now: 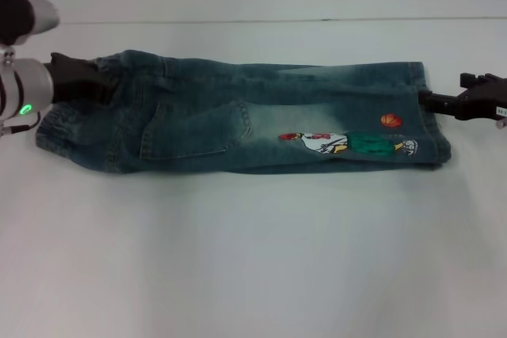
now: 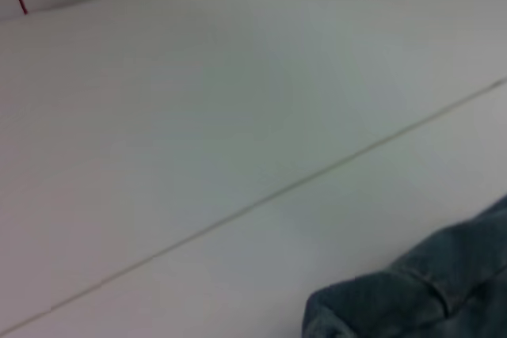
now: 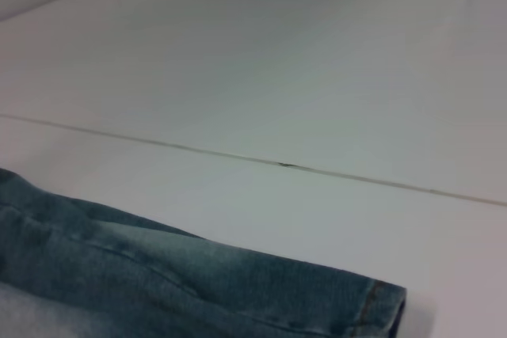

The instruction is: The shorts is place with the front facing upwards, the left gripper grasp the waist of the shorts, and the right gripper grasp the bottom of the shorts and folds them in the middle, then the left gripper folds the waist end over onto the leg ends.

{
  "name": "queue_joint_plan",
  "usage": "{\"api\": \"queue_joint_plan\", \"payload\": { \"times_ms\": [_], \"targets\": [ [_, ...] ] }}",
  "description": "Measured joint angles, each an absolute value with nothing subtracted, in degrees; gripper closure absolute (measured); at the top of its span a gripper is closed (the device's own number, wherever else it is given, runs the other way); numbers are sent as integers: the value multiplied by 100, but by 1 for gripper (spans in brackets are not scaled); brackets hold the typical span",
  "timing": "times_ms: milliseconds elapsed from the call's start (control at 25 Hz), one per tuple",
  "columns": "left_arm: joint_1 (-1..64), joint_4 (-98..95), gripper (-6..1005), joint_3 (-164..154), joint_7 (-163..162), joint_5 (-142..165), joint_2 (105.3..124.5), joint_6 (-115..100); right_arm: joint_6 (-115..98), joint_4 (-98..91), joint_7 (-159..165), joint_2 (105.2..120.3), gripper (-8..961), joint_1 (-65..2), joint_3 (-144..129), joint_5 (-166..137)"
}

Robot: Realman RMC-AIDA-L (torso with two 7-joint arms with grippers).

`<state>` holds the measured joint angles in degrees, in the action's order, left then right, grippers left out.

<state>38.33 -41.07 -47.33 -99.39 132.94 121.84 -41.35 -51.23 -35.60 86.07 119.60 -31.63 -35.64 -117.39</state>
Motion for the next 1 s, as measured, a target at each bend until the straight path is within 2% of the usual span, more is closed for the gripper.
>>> {"api": "queue_joint_plan", "payload": {
  "times_ms": [120,320,440,640,880,1000],
  "targets": [
    [4002,-3825,933,-4710,-10012,13599,12142,-3775,-5112,-3559,8613,11956,1,-3163,-3560,-11702],
    [4044,-3820,761,-4726,-10050,13733,12129,-3543,-5119,-3561,8611,11953,1,-3166,-3559,-11698],
    [4062,-3845,532,-4710,-10212,13995,12109,-3517,-5114,-3561,8610,11953,3,-3173,-3559,-11698],
    [4047,-3869,385,-4672,-10388,14383,12098,-3388,-5101,-3561,8604,11953,5,-3193,-3559,-11698],
    [3912,-4028,384,-4419,-10512,14521,12060,-3244,-5098,-3561,8601,11953,4,-3215,-3559,-11698],
    [3835,-4179,384,-4397,-10497,14504,12121,-3238,-5097,-3560,8600,11958,4,-3224,-3559,-11698]
  ]
}}
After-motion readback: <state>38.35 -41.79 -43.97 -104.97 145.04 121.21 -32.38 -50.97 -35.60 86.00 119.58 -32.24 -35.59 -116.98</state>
